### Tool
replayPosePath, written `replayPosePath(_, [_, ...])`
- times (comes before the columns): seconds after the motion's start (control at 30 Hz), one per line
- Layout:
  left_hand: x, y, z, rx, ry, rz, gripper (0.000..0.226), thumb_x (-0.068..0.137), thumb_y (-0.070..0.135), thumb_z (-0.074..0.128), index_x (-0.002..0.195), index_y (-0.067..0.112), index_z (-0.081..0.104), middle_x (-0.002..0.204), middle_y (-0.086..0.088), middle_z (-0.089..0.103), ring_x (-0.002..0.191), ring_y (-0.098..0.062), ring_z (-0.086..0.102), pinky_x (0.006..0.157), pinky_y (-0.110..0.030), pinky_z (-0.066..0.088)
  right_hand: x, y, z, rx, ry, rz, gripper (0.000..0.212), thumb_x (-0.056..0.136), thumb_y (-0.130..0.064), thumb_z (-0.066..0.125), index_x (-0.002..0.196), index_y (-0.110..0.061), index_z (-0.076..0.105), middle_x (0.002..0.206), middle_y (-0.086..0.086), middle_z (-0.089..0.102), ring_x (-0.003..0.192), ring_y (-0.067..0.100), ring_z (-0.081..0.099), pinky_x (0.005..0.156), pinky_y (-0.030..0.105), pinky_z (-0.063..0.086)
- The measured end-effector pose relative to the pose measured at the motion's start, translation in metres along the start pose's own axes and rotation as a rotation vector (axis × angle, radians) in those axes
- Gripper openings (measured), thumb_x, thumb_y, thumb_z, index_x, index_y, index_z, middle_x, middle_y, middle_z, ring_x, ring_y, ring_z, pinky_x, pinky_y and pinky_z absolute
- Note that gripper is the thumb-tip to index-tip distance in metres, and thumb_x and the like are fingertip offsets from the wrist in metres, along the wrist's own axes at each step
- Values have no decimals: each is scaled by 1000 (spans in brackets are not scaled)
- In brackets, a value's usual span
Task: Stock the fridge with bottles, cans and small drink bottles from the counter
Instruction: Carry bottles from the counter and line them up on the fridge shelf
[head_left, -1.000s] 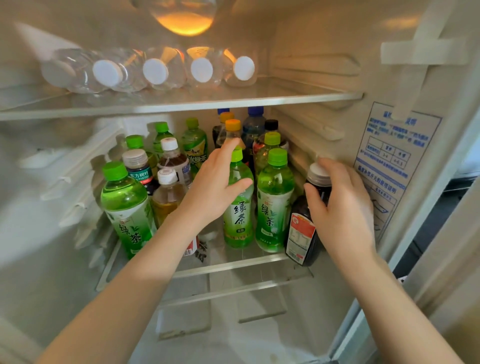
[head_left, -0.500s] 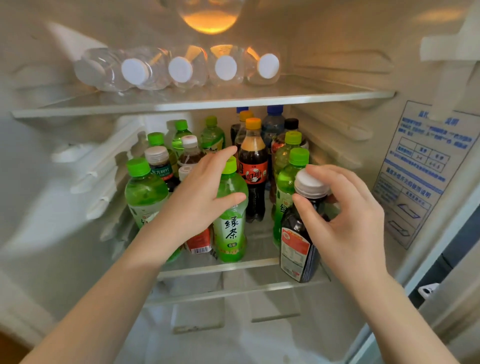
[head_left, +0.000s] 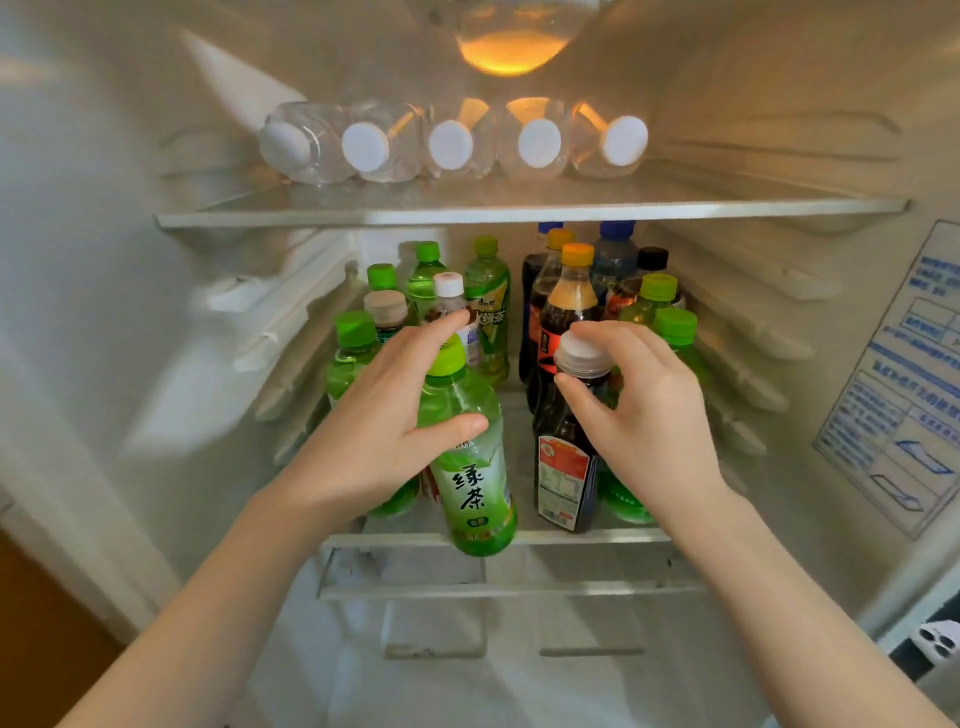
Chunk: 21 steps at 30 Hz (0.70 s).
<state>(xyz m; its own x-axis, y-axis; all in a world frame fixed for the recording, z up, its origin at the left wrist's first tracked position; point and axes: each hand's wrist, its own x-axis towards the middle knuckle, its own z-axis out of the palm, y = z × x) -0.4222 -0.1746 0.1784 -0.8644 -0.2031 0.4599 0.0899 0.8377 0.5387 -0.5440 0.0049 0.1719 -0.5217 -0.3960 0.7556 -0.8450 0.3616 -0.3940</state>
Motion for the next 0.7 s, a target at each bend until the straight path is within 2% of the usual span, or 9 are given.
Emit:
replayPosePath(0.1, [0,-3,-3,-39,16,-19,80,80,37,71,140,52,21,144,25,31,134,3,33,111,-38,35,6,3,6,-41,-13,-27,36,81,-12,70,116,-7,61,119,6,60,107,21,58,87,30,50])
replayPosePath(0.17, [3,-3,-1,-57,17,-23,81,79,38,73,140,52,21,146,23,32,134,2,35,110,-41,37,9,3,9,-82,-26,-21,36,82,-12,69,117,-8,59,122,7,59,107,25,58,83,34,50])
replayPosePath(0.3, [10,-2,9,-56,20,-44,87,74,44,74,139,54,17,147,21,33,126,11,30,108,-31,34,12,2,12,-162,-59,-27,39,82,-12,69,119,-9,59,124,8,59,109,28,58,84,35,49])
replayPosePath(0.4, [12,-2,18,-120,15,-59,89,74,41,77,138,51,16,149,6,37,134,-4,34,109,-31,32,12,3,9,-145,-47,-19,39,83,-15,68,121,-9,60,127,7,58,118,25,53,96,29,42])
replayPosePath(0.47, [10,-2,24,-145,47,-37,84,75,38,77,135,50,20,147,4,39,134,-8,35,110,-30,31,10,1,6,-97,16,-38,34,84,-15,66,117,-9,63,125,6,60,119,22,53,98,23,36])
replayPosePath(0.53, [7,-4,29,-187,85,-33,81,74,41,76,134,49,23,143,8,42,133,-5,38,109,-29,33,6,-1,3,-25,77,-61,28,85,-14,64,112,-8,66,120,5,63,116,20,55,99,20,35])
replayPosePath(0.63, [1,-8,31,-225,106,-33,82,69,51,72,135,50,24,129,36,41,128,10,39,103,-18,33,-1,1,-1,-14,184,-106,25,82,-11,62,107,-7,67,116,6,64,113,21,56,101,20,35])
replayPosePath(0.7, [-1,-10,32,-211,99,-21,83,66,54,71,134,58,23,124,47,36,127,14,36,102,-16,32,-4,10,-6,-46,297,-52,27,82,-12,61,108,-6,65,117,7,63,113,22,55,102,26,35])
